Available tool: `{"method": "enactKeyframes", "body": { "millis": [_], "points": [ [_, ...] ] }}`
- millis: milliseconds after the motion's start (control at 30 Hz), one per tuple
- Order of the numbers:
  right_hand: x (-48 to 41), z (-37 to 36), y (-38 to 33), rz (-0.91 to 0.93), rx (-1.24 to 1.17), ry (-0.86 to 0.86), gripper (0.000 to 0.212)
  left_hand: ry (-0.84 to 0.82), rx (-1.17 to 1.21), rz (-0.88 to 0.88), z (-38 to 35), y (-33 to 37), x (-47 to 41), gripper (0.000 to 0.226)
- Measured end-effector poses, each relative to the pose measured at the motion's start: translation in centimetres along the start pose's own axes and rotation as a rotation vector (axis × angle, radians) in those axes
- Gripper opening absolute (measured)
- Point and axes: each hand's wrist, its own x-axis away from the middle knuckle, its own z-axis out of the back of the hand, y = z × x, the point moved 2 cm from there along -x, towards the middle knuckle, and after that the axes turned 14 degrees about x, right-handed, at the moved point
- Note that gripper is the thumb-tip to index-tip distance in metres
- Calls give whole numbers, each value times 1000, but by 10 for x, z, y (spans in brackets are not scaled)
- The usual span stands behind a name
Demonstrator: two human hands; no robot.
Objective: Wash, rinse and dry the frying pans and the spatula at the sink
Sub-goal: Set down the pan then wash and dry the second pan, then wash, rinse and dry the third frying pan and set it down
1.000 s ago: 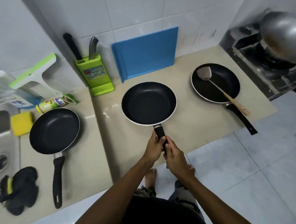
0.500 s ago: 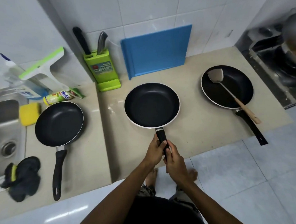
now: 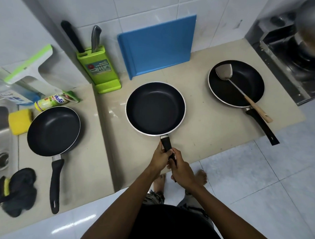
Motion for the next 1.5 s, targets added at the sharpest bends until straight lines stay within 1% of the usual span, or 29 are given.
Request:
{"method": "enactKeyframes", "body": {
  "millis": [133,433,633,967,1167,1233,1267,1333,1400,1433,1500],
  "points": [
    [-2,-3,2,-3,12,-8,48,-3,4,16,3,-2,-2,42],
    [-3,-3,7,-20,13,-29,46,-40,21,74,4,-6,-1,48],
    [-2,-2,7,-48,6,-42,48,-55,16,88,5,-3,1,46],
    [-3,-1,10,-10,-10,-26,48,-82,30,97,4,3,5,40],
    [-3,-2,12,-1,-32,-1,47,-61,13,113,3,4,10,37],
    [-4,0,14,7,-18,12,46,-17,-60,104,1,7,13,36],
    [-5,2,16,7,3,15,46,39,-166,69,1,8,14,38],
    [-6,10,21,-17,39,23,45,209,-467,-50,1,10,15,49],
    [-7,29,29,-42,70,55,45,325,-727,-177,-3,18,18,48],
    [-7,40,34,-36,108,81,45,340,-821,-236,-7,23,18,44],
    [-8,71,49,-11,229,165,44,313,-921,-341,-25,34,11,40]
  ]
}}
